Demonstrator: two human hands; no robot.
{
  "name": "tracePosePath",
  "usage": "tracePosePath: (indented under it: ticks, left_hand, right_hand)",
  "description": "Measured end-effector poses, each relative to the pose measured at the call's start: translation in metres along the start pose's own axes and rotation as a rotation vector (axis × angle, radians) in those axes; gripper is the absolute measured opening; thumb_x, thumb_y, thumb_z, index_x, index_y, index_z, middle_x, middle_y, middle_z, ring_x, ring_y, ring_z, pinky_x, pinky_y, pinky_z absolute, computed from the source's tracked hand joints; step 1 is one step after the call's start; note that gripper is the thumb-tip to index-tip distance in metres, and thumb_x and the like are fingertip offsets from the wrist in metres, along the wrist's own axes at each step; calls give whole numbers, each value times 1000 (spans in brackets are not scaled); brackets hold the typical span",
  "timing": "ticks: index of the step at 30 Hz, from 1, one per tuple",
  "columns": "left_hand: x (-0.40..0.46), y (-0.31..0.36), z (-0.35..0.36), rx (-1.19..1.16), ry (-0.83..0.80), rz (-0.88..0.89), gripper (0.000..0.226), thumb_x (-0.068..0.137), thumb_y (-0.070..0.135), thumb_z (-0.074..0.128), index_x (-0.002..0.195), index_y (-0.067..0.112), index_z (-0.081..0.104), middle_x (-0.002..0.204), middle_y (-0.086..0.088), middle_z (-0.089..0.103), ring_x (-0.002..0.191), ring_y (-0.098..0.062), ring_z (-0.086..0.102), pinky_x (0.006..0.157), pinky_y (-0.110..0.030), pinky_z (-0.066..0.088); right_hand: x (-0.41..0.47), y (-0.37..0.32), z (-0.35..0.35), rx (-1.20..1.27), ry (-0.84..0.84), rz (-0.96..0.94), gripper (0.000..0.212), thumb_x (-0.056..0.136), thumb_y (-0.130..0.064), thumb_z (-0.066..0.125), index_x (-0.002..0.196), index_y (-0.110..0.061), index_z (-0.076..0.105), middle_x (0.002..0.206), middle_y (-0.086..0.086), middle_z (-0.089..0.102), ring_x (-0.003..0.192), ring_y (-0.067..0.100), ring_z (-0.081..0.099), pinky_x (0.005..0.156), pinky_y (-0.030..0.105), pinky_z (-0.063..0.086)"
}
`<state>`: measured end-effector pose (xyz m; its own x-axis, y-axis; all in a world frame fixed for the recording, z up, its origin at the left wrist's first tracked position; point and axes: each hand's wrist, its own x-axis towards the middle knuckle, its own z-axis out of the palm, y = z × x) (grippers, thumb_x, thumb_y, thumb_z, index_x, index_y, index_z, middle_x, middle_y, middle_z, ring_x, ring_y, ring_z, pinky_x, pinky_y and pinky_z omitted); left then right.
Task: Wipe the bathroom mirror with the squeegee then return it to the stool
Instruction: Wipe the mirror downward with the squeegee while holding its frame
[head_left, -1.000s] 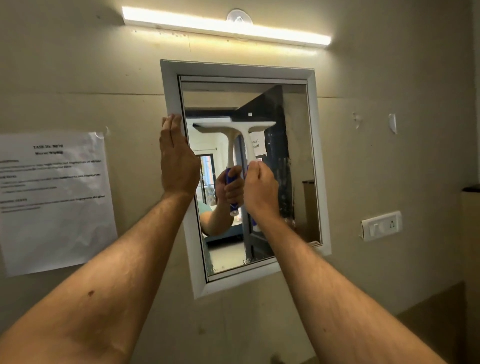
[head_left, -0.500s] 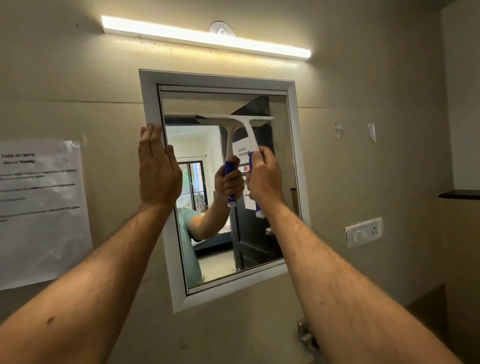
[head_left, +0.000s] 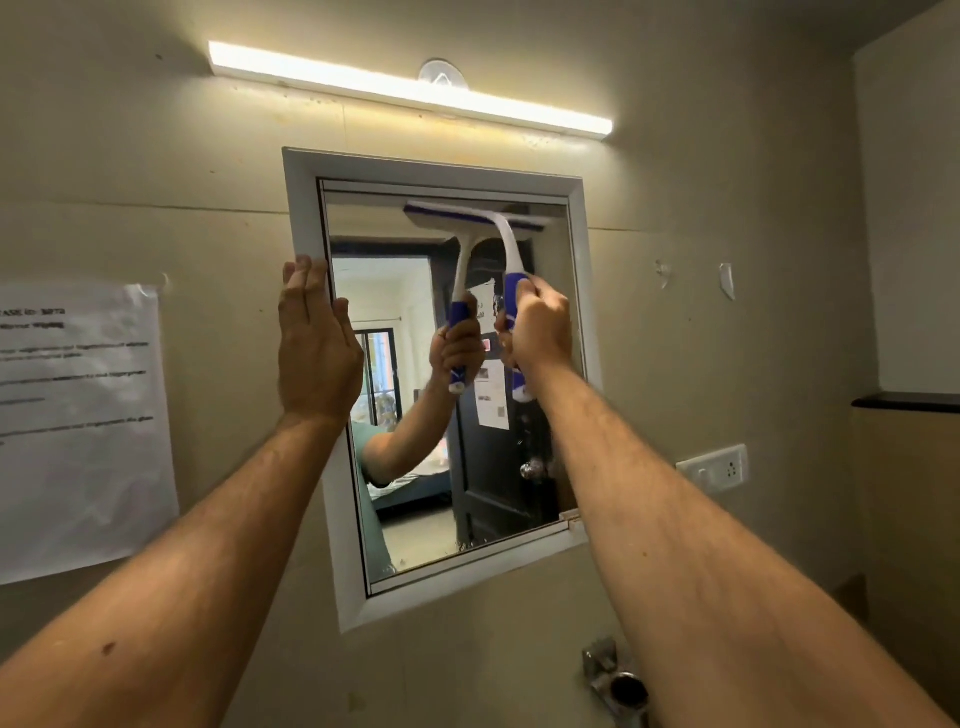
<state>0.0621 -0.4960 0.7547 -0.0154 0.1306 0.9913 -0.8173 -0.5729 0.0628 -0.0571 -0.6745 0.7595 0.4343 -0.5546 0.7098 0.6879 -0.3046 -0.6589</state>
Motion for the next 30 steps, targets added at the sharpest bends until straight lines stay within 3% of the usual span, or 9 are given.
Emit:
tracePosePath:
  ticks: [2, 4, 7, 12, 16, 18, 21, 24, 30]
  left_hand:
    - [3, 1, 1, 1, 2, 12, 44, 104, 22, 28, 144, 4, 34, 150, -14, 32, 145, -25, 21, 115, -11, 5]
    - [5, 0, 2, -1, 3, 18, 44, 104, 22, 28, 144, 4, 33, 150, -15, 32, 144, -25, 21, 116, -12, 5]
    - [5, 1, 3, -1, 3, 8, 45, 104, 22, 28, 145, 5, 32, 151, -15, 31, 145, -25, 20, 114, -9, 3]
    - [0, -1, 4, 23, -12, 8, 44, 103, 19, 30, 145, 5, 32, 151, -15, 30, 145, -26, 19, 113, -8, 2]
    - [-2, -1, 4, 40, -34, 10, 45, 102, 16, 32, 146, 5, 30, 152, -14, 28, 146, -24, 17, 116, -23, 15]
    - [0, 0, 4, 43, -33, 13, 45, 102, 14, 32, 146, 5, 29, 152, -14, 28, 146, -24, 17, 116, -25, 17]
    - [3, -1, 4, 39, -30, 9, 45, 102, 15, 33, 146, 5, 30, 152, -14, 29, 146, -24, 17, 115, -20, 11]
    - [5, 0, 4, 6, -18, -8, 45, 101, 12, 36, 145, 5, 32, 151, -13, 30, 145, -24, 19, 117, -26, 18]
    - [7, 2, 1, -89, 6, -20, 41, 104, 17, 34, 142, 4, 37, 149, -15, 35, 143, -25, 24, 114, -9, 8]
  right_hand:
    - [-4, 11, -16, 22, -53, 66, 28, 104, -26, 35, 113, -20, 61, 76, 5, 55, 61, 13, 50, 57, 28, 40]
    - [-17, 29, -30, 10, -71, 137, 32, 105, -31, 36, 130, -25, 55, 74, 3, 55, 56, 11, 48, 51, 26, 40]
    - [-33, 45, -40, -17, -35, 200, 37, 105, -33, 40, 140, -27, 48, 67, 2, 56, 45, 8, 48, 42, 22, 41]
    - [-22, 22, -23, 26, -50, 92, 39, 106, -37, 35, 144, -30, 43, 73, 4, 55, 51, 10, 49, 43, 23, 43]
    - [-3, 6, -9, 10, -10, 65, 39, 106, -37, 32, 143, -32, 45, 89, 4, 58, 63, 9, 52, 50, 21, 43]
    - [-5, 17, -10, 6, -6, 80, 40, 105, -41, 33, 143, -33, 45, 98, 5, 57, 68, 8, 51, 56, 22, 41]
    - [-26, 47, -19, -25, 27, 143, 39, 105, -41, 35, 141, -33, 46, 93, 4, 59, 65, 8, 50, 55, 22, 41]
    - [-43, 69, -30, -31, 64, 180, 38, 105, -37, 36, 140, -31, 48, 103, 10, 60, 71, 11, 53, 57, 22, 43]
    - [-26, 39, -17, -17, 50, 108, 39, 105, -40, 36, 140, -31, 48, 85, 1, 59, 61, 8, 50, 53, 21, 41]
